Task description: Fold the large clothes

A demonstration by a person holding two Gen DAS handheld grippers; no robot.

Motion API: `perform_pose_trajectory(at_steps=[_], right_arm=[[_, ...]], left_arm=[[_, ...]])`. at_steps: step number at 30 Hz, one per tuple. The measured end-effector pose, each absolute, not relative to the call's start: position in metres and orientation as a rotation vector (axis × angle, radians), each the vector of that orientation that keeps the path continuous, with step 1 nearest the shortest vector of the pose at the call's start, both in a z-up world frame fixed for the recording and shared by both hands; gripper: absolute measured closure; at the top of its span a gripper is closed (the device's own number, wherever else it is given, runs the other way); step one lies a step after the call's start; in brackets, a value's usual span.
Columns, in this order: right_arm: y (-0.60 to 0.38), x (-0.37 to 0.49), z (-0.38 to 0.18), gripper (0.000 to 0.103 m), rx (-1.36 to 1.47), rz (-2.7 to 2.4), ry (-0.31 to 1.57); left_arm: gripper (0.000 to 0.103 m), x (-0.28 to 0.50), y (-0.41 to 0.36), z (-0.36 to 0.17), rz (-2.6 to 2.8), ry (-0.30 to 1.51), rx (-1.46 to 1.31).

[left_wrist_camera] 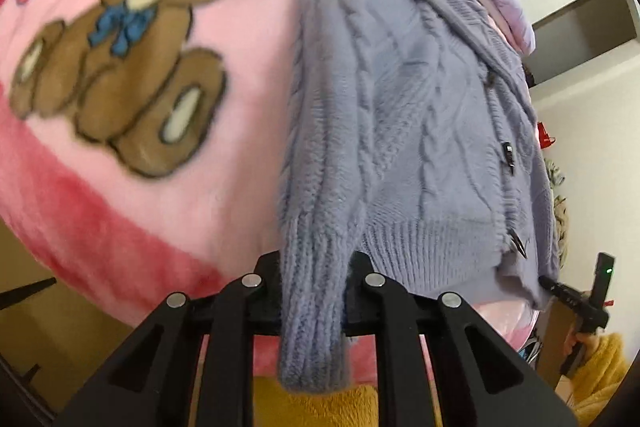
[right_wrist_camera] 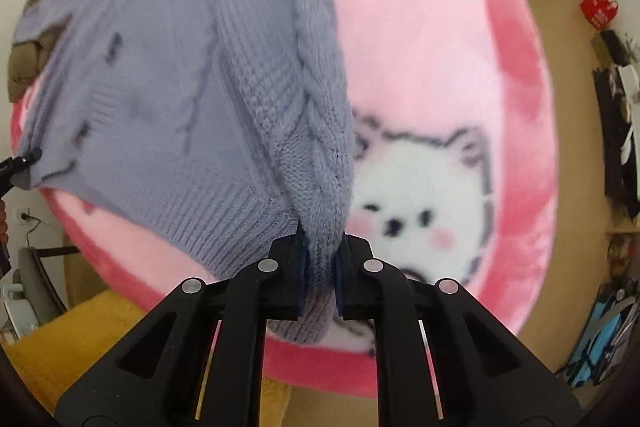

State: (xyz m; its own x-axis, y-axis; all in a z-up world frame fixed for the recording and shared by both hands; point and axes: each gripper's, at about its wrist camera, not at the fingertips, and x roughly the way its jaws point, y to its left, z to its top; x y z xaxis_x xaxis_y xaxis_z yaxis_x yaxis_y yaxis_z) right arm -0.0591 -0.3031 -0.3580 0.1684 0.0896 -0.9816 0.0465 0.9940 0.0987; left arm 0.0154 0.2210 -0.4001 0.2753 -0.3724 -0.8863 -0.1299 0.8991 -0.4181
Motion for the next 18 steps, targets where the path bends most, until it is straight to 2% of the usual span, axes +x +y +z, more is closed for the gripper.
perform_pose_trajectory(at_steps=[2, 3, 4, 5, 6, 7, 8, 14, 18], right_arm=[[-0.304, -0.056, -0.363, 0.088, 0.135, 0.011, 1.385], [-0.303, -0.057, -0.361, 0.081, 0.135, 0.008, 1.367], [-0.299, -0.058, -0.355, 0.072, 0.098, -0.002, 1.342], [-0.296, -0.06, -0.35, 0.048, 0.052, -0.015, 1.327], [-0.29, -0.063, -0.342, 0.039, -0.014, -0.013, 1.303], [-0.283, -0.069, -0.334, 0.04, -0.085, 0.002, 1.273], [-0.275, -0.073, -0.326, 0.04, -0.146, 0.025, 1.249], [-0.223, -0.102, -0.288, 0.04, -0.538, 0.174, 1.002], [-0.173, -0.101, -0.308, 0.042, -0.775, 0.356, 0.911]], left_arm=[[0.081, 0.022, 0.221, -0.408, -0.168, 1.296, -0.475], [0.076, 0.024, 0.218, -0.407, -0.167, 1.293, -0.45], [0.067, 0.023, 0.215, -0.405, -0.169, 1.284, -0.421], [0.061, 0.021, 0.21, -0.398, -0.166, 1.271, -0.366], [0.04, 0.017, 0.205, -0.391, -0.162, 1.254, -0.316], [0.018, 0.012, 0.198, -0.38, -0.134, 1.221, -0.217], [0.013, 0.005, 0.191, -0.368, -0.1, 1.167, -0.098], [0.012, -0.038, 0.134, -0.319, -0.069, 0.864, 0.473], [0.011, -0.029, 0.07, -0.338, -0.231, 0.8, 0.728]])
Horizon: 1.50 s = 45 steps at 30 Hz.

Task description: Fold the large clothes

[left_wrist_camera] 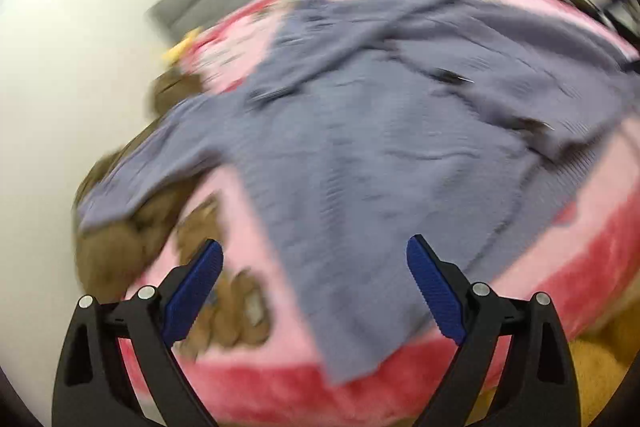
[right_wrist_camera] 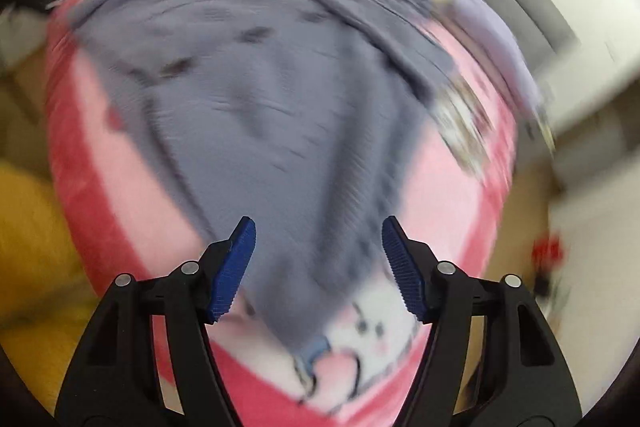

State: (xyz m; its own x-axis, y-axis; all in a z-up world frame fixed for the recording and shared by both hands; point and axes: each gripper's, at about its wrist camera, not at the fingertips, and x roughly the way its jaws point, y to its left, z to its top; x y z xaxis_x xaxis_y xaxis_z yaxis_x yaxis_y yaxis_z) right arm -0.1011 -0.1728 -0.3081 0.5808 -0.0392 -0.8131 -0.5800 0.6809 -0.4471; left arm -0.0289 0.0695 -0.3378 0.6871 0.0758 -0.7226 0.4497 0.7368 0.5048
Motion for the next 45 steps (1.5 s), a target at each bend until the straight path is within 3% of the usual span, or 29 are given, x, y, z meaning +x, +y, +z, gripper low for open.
perform_pose_trajectory(at_steps=[6, 20, 22, 26, 28, 30, 32, 34, 37, 40, 45], right_arm=[[-0.121, -0.091, -0.33, 0.041, -0.851, 0.567, 0.833], [-0.123, -0.08, -0.348, 0.043, -0.824, 0.628, 0.968], [-0.125, -0.075, -0.348, 0.048, -0.8, 0.619, 0.988], [-0.127, -0.052, -0.348, 0.072, -0.717, 0.609, 1.051], [-0.127, -0.044, -0.347, 0.077, -0.691, 0.603, 1.071], [-0.126, -0.038, -0.346, 0.1, -0.664, 0.616, 1.098], [-0.125, -0.035, -0.343, 0.1, -0.634, 0.628, 1.111], [-0.125, -0.038, -0.34, 0.1, -0.584, 0.673, 1.125], [-0.123, -0.05, -0.338, 0.1, -0.588, 0.719, 1.137], [-0.121, -0.064, -0.337, 0.1, -0.634, 0.73, 1.121], [-0.121, -0.072, -0.316, 0.1, -0.569, 0.765, 1.111]], left_arm=[[0.011, -0.021, 0.017, -0.365, -0.455, 0.735, 0.873], [0.011, -0.015, -0.008, -0.389, -0.745, 0.831, 1.032], [0.011, -0.011, -0.01, -0.393, -0.755, 0.865, 1.027], [0.013, 0.01, -0.01, -0.397, -0.804, 0.981, 0.948], [0.023, 0.023, -0.006, -0.395, -0.817, 1.052, 0.865], [0.031, 0.033, -0.003, -0.391, -0.819, 1.086, 0.811], [0.042, 0.036, -0.003, -0.389, -0.835, 1.105, 0.806], [0.068, 0.035, -0.004, -0.388, -0.848, 1.114, 0.81], [0.088, 0.027, 0.0, -0.381, -0.883, 1.108, 0.833], [0.094, 0.026, 0.009, -0.372, -0.888, 1.118, 0.818], [0.094, 0.015, 0.013, -0.358, -0.926, 1.105, 0.849]])
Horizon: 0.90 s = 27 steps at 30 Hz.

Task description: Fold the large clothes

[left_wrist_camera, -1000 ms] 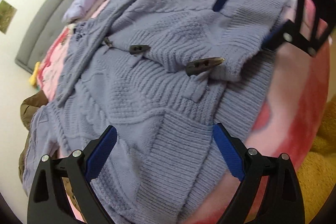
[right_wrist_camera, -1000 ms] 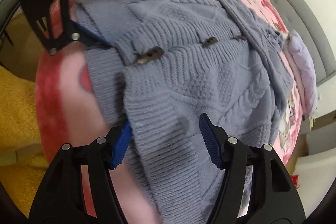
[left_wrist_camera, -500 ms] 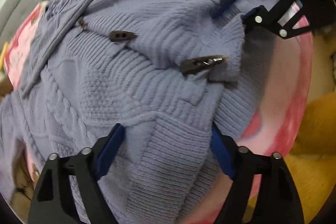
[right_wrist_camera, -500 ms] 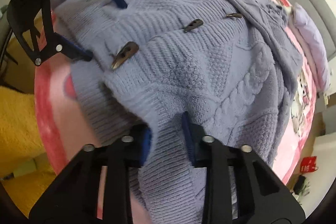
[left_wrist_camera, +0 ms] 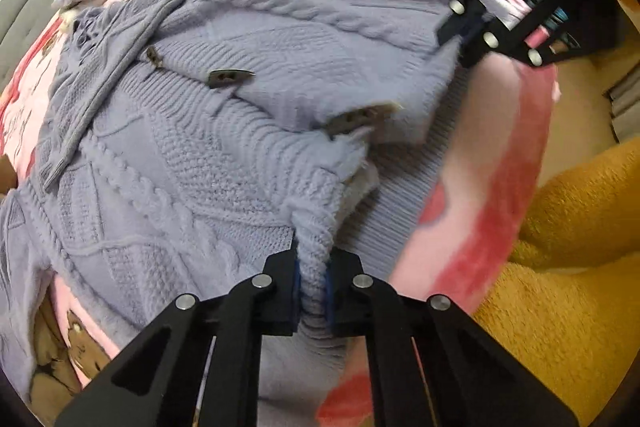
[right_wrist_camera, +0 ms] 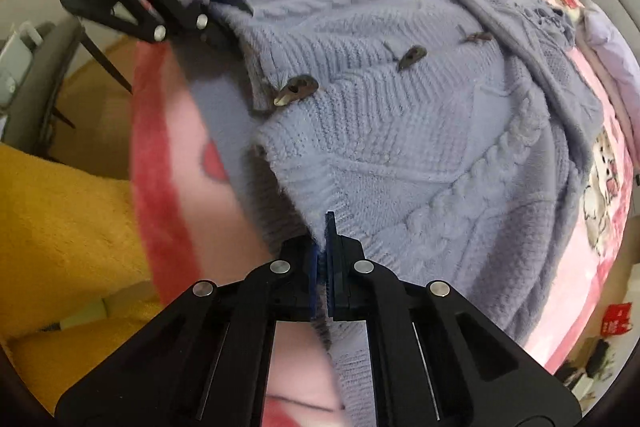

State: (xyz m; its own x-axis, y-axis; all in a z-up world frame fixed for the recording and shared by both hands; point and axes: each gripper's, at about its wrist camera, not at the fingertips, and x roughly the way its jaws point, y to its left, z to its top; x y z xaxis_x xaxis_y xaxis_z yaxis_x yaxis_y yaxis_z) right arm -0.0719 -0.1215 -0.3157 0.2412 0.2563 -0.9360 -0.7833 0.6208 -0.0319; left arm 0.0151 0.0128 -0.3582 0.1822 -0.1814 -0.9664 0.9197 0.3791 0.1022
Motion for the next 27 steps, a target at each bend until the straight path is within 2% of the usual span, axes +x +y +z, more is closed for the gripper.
perform_pose_trajectory(at_steps=[8, 12, 15, 17, 18, 19, 20, 21, 25, 27], right_arm=[[-0.116, -0.092, -0.316, 0.1, -0.633, 0.845, 1.137], [-0.109, -0.082, -0.339, 0.1, -0.642, 0.767, 1.158], [-0.097, -0.081, -0.355, 0.097, -0.682, 0.748, 1.164], [-0.097, -0.08, -0.355, 0.094, -0.68, 0.746, 1.166], [-0.099, -0.08, -0.352, 0.079, -0.65, 0.754, 1.171], [-0.103, -0.08, -0.346, 0.067, -0.606, 0.765, 1.179], [-0.106, -0.08, -0.34, 0.046, -0.58, 0.764, 1.177], [-0.113, -0.082, -0.331, 0.043, -0.533, 0.763, 1.169], [-0.148, -0.079, -0.302, 0.042, -0.335, 0.709, 1.178], [-0.178, -0.07, -0.288, 0.036, -0.211, 0.597, 1.165]], left_arm=[[0.094, -0.005, 0.022, -0.349, -1.0, 1.165, 0.845], [0.094, 0.0, 0.024, -0.373, -0.94, 1.186, 0.857], [0.089, 0.01, 0.021, -0.391, -0.902, 1.189, 0.828], [0.081, 0.01, 0.018, -0.391, -0.895, 1.174, 0.849], [0.06, 0.008, 0.018, -0.389, -0.887, 1.149, 0.866], [0.031, 0.004, 0.019, -0.384, -0.876, 1.116, 0.881], [0.019, -0.001, 0.022, -0.38, -0.85, 1.082, 0.897], [0.01, -0.005, 0.025, -0.377, -0.831, 1.056, 0.901], [0.01, -0.004, 0.052, -0.363, -0.706, 1.047, 0.815], [0.009, 0.016, 0.077, -0.358, -0.585, 1.077, 0.66]])
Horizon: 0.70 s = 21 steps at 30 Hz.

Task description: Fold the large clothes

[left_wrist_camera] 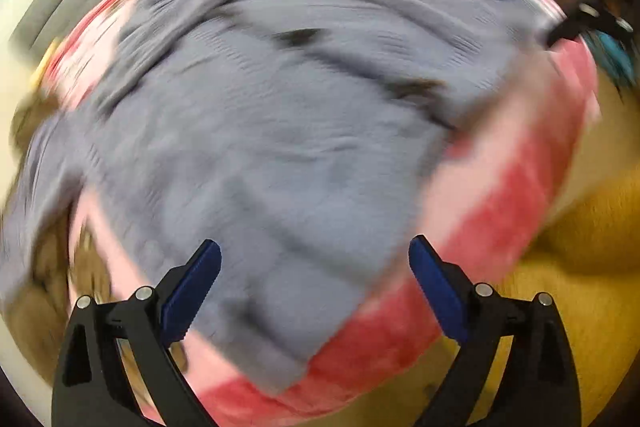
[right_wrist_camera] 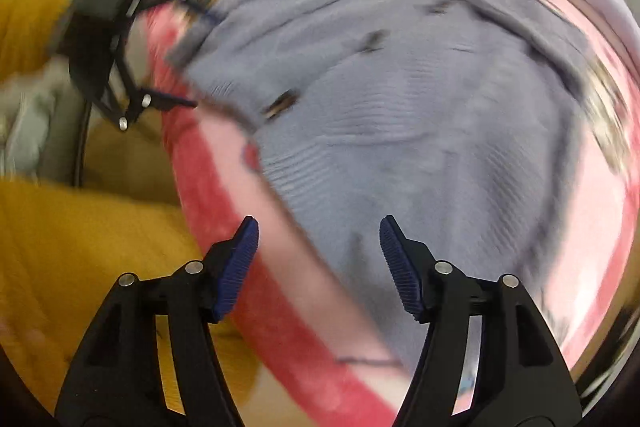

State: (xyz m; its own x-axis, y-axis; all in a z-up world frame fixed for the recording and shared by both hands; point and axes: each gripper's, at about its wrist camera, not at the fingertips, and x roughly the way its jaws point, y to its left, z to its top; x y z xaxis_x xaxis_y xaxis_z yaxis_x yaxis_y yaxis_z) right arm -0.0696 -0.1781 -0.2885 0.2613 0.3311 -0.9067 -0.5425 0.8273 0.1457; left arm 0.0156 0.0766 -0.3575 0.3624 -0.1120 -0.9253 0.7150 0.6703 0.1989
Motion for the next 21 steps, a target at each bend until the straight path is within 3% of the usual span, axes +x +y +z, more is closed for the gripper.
perform_pose_trajectory(at_steps=[4, 6, 7, 13, 17, 21], right_arm=[[-0.252, -0.036, -0.294, 0.035, 0.003, 0.236, 1.17], [-0.281, -0.023, -0.308, 0.045, 0.119, 0.146, 1.202], [-0.295, -0.018, -0.318, 0.045, 0.176, 0.092, 1.219], [-0.3, -0.017, -0.342, 0.044, 0.31, 0.098, 1.254], [-0.288, -0.03, -0.337, 0.032, 0.271, 0.121, 1.247], [-0.292, -0.041, -0.343, 0.032, 0.287, 0.09, 1.267]], left_arm=[[0.009, 0.061, 0.124, -0.36, -0.318, 1.163, 0.277], [0.01, 0.077, 0.138, -0.366, -0.274, 1.2, 0.149], [0.013, 0.083, 0.141, -0.371, -0.25, 1.215, 0.102], [0.014, 0.076, 0.141, -0.366, -0.313, 1.219, 0.005], [0.014, 0.053, 0.142, -0.35, -0.402, 1.253, 0.047], [0.014, 0.043, 0.158, -0.344, -0.378, 1.281, -0.007]])
